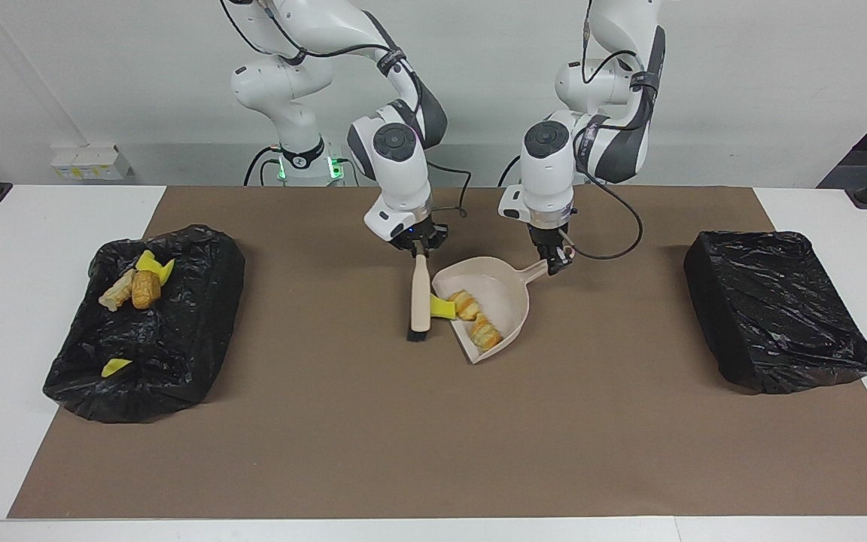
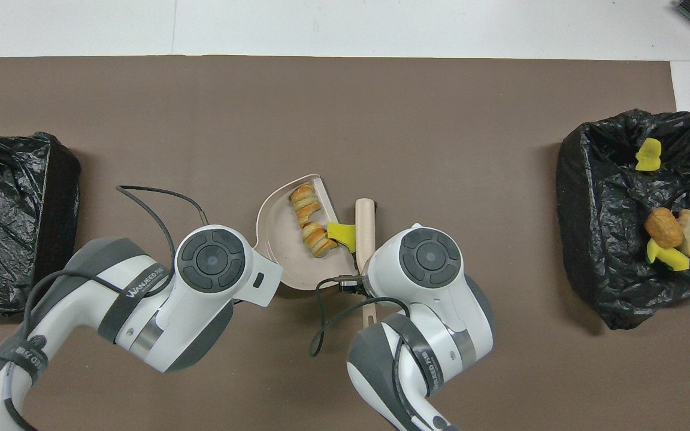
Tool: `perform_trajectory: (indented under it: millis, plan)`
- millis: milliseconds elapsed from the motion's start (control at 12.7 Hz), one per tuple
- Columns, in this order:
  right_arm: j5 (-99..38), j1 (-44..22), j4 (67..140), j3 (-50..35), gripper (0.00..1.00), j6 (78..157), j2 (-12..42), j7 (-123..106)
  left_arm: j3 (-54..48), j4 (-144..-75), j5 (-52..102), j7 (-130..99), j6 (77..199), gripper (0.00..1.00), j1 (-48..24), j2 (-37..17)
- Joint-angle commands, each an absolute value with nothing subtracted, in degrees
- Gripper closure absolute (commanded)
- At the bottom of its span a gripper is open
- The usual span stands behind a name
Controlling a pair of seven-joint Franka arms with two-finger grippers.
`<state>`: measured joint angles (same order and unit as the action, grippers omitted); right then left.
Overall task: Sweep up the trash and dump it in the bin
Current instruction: 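Sweep the yellow sponge into the dustpan with the right gripper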
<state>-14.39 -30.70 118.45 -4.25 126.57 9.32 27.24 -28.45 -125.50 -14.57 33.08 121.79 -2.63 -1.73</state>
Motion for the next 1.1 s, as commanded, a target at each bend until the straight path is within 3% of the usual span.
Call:
perform_trajectory:
  millis: [0,393,707,1021]
  plan:
    - [-23.35,-30.50,114.96,-4.48,1.00,124.37,10.99,17.10,-28.57,-125.60,-14.77,33.31,122.61,1.00,-2.20,-1.58]
    - [-19.79,-25.23,115.40,-3.87,1.00,113.66,6.87,7.48,-28.56,-124.45,-14.33,22.71,122.52,1.00,-0.88,-2.11]
    - [-13.45,-23.03,115.40,-3.69,1.00,109.52,3.00,9.39,-28.22,-124.19,-8.36,17.67,124.10,1.00,-0.09,-2.02]
    - [-8.35,-26.88,117.68,-4.31,1.00,112.48,0.53,22.48,-25.33,-120.34,-3.87,14.87,121.39,1.00,1.85,-0.53]
